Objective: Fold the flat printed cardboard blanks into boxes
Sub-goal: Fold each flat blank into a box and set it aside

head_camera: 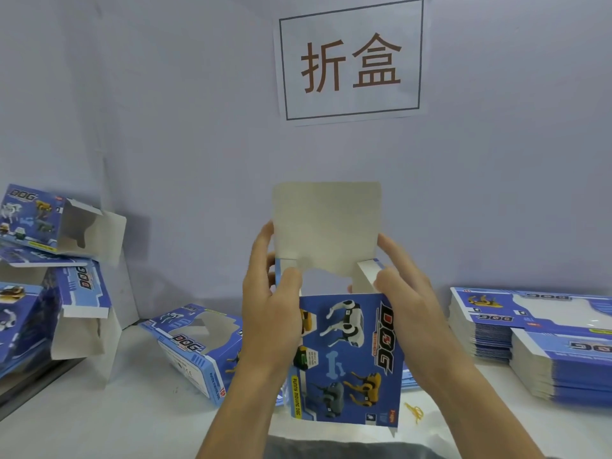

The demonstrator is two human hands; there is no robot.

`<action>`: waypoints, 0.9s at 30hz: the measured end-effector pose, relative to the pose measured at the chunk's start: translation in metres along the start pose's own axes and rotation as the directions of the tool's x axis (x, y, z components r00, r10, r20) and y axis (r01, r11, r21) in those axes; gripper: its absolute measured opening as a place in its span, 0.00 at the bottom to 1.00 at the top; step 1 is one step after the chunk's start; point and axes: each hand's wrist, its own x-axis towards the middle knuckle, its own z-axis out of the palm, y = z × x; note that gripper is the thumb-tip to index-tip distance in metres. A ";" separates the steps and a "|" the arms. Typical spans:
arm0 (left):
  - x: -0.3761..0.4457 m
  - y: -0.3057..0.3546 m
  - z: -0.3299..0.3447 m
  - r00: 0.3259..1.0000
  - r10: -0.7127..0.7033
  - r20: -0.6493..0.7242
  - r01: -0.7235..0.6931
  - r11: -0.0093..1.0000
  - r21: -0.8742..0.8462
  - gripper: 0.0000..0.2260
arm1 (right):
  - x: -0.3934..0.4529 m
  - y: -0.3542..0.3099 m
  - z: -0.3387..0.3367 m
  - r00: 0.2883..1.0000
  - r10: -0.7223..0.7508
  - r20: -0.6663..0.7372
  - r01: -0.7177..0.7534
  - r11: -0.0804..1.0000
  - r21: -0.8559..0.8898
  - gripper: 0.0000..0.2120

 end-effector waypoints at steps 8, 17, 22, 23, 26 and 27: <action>-0.005 0.005 0.007 0.992 0.117 -0.050 -0.121 0.990 -0.068 0.07 | 0.002 0.007 -0.003 0.984 -0.085 -0.158 0.088 0.996 0.013 0.10; -0.003 -0.003 0.000 0.996 0.068 0.054 -0.058 0.984 -0.169 0.12 | 0.000 0.015 -0.010 0.997 -0.044 0.069 0.013 0.917 0.399 0.17; -0.003 -0.008 -0.005 0.990 0.109 0.084 -0.093 0.980 -0.175 0.13 | 0.002 0.020 -0.008 0.995 -0.066 0.068 0.051 0.977 0.205 0.19; -0.003 -0.008 -0.005 0.991 0.103 0.088 -0.087 0.982 -0.169 0.13 | 0.001 0.020 -0.008 0.995 -0.066 0.074 0.048 0.975 0.217 0.17; -0.002 -0.008 -0.004 0.990 0.090 0.109 -0.076 0.989 -0.131 0.11 | -0.003 0.016 -0.010 0.992 -0.040 0.117 0.000 0.947 0.323 0.17; -0.002 -0.007 -0.004 0.989 0.074 0.125 -0.057 0.990 -0.132 0.10 | -0.001 0.014 -0.011 0.989 -0.034 0.142 -0.017 0.938 0.346 0.16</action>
